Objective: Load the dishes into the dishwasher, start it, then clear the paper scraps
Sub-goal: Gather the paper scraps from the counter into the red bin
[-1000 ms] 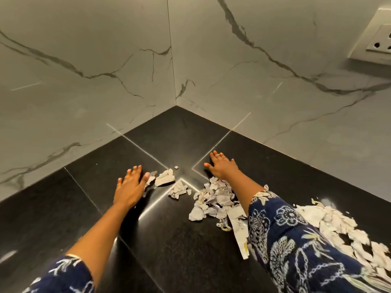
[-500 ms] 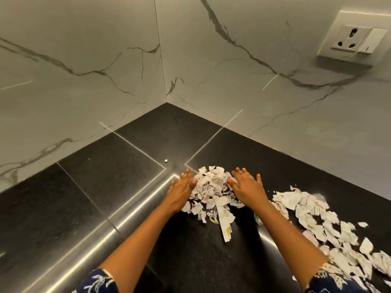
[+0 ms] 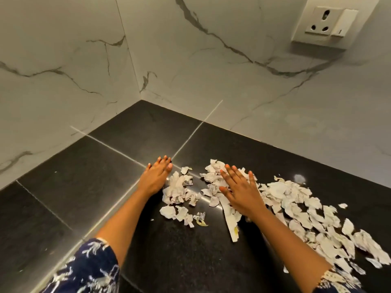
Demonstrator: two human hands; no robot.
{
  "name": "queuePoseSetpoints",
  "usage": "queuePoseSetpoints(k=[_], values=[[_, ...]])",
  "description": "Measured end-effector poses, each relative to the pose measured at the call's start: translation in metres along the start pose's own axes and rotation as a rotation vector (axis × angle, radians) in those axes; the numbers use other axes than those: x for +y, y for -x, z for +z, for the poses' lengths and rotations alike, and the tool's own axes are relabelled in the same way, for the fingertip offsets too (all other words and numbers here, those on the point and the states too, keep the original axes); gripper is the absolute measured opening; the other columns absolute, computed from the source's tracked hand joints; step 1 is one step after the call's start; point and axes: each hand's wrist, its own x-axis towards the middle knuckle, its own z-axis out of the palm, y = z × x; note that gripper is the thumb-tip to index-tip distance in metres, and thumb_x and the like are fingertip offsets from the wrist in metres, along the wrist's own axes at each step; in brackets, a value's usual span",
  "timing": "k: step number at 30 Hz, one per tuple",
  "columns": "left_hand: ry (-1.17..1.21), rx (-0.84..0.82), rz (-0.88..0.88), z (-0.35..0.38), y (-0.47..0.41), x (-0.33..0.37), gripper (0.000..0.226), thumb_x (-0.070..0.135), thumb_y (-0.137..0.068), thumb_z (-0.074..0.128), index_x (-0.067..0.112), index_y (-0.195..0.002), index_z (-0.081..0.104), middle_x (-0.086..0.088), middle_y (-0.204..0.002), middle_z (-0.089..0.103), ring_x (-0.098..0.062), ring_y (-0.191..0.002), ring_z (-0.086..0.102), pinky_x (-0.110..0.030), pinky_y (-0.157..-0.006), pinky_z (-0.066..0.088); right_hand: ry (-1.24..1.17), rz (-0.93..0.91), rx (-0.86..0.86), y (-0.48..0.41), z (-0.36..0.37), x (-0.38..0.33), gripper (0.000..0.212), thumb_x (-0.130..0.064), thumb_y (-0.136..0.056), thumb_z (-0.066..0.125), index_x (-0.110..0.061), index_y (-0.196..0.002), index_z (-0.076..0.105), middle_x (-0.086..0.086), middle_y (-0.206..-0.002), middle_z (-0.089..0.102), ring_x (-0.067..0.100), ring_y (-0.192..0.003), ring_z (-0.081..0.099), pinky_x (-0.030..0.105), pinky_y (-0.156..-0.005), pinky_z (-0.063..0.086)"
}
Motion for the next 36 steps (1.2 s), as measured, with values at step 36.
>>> queuePoseSetpoints(k=[36], values=[[0.14, 0.239, -0.088, 0.118, 0.125, 0.163, 0.079, 0.068, -0.089, 0.021, 0.019, -0.15, 0.022, -0.006, -0.157, 0.021, -0.024, -0.145, 0.018, -0.043, -0.118, 0.01, -0.348, 0.961, 0.318, 0.218, -0.017, 0.26, 0.068, -0.053, -0.096, 0.026, -0.008, -0.147, 0.026, 0.015, -0.154, 0.022, 0.027, -0.144, 0.016, 0.049, -0.117, 0.011]])
